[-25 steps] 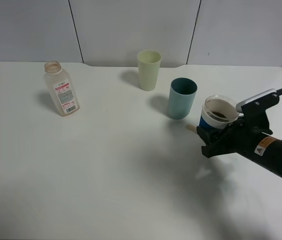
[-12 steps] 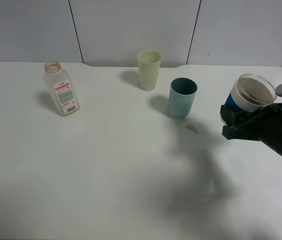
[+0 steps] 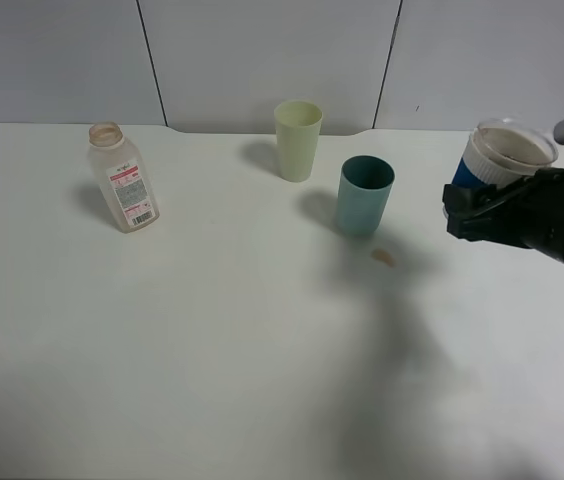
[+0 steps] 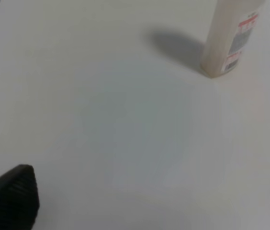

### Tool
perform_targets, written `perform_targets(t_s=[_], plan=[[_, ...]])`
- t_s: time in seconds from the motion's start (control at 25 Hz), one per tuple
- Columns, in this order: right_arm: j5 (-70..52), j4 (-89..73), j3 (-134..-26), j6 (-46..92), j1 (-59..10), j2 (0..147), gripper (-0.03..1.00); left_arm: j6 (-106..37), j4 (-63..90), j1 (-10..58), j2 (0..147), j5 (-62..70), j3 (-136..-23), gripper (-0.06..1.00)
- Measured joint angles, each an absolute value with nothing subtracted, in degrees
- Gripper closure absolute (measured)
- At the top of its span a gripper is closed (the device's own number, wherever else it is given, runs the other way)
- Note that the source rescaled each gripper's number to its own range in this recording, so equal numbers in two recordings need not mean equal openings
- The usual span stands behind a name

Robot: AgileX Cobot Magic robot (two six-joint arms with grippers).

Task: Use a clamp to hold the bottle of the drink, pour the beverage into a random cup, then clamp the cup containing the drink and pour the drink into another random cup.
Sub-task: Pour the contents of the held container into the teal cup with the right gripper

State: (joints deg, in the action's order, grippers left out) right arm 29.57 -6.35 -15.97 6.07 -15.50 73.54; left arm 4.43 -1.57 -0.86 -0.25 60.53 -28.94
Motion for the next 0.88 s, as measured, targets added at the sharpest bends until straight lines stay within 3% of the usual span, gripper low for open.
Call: perform_targets(t_s=[0.28, 0.52, 0.88], plan=[[12.88, 6.07, -28.11, 0.93, -9.13, 73.53, 0.97, 4.43, -1.57, -0.86, -0.25, 60.53, -28.94, -0.06], [9.57, 22.81, -32.04, -15.51, -4.16, 73.61, 0.97, 4.43, -1.57, -0.86, -0.25, 60.53, -28.94, -0.06], [2.88, 57.12, -38.91, -45.57, -3.67, 77.94, 0.97, 4.43, -1.57, -0.86, -0.25, 60.53, -28.94, -0.06]])
